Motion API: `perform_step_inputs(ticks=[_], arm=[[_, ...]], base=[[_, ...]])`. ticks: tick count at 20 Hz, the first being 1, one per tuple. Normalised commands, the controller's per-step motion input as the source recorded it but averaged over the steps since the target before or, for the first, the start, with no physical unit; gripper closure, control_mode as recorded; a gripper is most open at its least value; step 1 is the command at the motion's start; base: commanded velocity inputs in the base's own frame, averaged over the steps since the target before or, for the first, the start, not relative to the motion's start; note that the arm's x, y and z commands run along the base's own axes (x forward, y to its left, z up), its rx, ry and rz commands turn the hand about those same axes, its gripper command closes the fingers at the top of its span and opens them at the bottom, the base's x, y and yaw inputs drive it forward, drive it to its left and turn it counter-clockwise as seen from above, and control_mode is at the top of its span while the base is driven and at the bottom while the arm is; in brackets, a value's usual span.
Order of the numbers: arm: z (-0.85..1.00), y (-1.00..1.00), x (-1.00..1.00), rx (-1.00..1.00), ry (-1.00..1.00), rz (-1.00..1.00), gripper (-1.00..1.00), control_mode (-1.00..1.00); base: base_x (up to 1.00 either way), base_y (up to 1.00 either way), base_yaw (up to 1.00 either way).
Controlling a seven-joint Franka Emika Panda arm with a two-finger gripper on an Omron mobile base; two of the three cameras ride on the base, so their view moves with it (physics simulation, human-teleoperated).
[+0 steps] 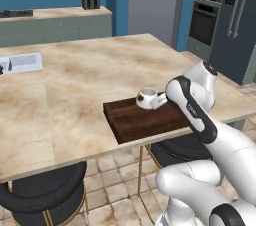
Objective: There is a tray on the dining counter. Grab the cup, mug, and pitcher and place them on the tray. The pitcher may be placed next to the tray if it cannot fit the tray.
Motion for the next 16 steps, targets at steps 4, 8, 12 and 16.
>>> perform_step_inputs(ticks=[4, 8, 12, 16], arm=[[-0.3, 0.07, 0.39, -0.1, 0.01, 0.14, 1.0, -1.0], [-0.49, 0.05, 0.47, -0.03, 0.09, 0.13, 1.0, -1.0], [-0.46, 0.23, 0.53, -0.01, 0.09, 0.1, 1.0, -1.0], [-0.28, 0.19, 0.45, 0.0, 0.04, 0.02, 1.0, -1.0]], base=[[0.0, 0.0, 0.0], [0.0, 0.0, 0.0], [0.0, 0.0, 0.0], [0.0, 0.0, 0.0]])
